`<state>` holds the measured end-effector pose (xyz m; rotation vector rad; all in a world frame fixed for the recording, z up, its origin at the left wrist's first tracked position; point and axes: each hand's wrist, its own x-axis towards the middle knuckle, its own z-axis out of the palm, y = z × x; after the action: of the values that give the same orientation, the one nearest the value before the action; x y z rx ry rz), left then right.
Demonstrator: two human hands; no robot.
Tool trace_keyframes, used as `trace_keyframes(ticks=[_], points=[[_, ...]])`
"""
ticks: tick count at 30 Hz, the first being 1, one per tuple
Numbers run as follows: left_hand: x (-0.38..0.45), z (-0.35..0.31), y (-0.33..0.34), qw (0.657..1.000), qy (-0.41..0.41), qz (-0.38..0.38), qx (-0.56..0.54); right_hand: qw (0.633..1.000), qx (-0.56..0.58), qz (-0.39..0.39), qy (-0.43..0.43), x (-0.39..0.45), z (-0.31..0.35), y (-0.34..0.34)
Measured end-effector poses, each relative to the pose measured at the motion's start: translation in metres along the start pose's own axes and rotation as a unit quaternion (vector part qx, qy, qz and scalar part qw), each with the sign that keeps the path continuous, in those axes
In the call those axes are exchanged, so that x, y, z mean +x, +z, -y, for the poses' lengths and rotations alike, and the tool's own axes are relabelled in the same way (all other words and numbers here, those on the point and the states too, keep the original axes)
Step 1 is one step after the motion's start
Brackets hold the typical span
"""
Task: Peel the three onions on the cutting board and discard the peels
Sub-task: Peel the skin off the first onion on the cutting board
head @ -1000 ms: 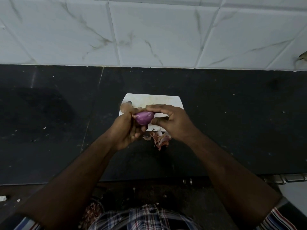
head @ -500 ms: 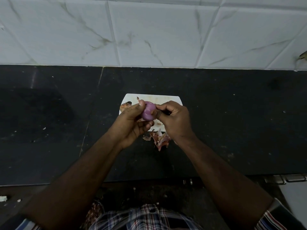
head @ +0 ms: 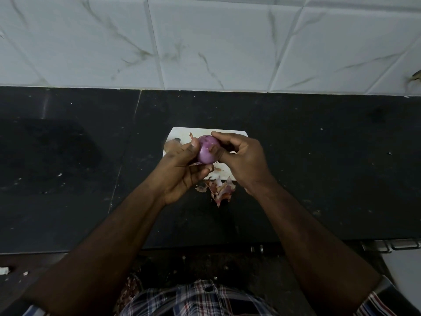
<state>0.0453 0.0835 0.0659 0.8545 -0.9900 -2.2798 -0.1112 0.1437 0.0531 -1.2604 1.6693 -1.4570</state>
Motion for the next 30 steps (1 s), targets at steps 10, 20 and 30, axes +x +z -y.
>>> trace_keyframes(ticks=[10,20,30], points=[[0.0,0.001,-0.005,0.998,0.034,0.031,0.035,0.999,0.038,-0.023,0.022,0.0,0.003,0.0],[0.002,0.001,-0.006,0.996,0.047,0.043,0.063,0.998,-0.049,-0.012,-0.033,0.009,0.007,-0.01],[0.002,0.004,-0.014,0.993,0.055,0.066,0.08,0.997,-0.064,-0.028,-0.044,0.007,0.005,-0.009]])
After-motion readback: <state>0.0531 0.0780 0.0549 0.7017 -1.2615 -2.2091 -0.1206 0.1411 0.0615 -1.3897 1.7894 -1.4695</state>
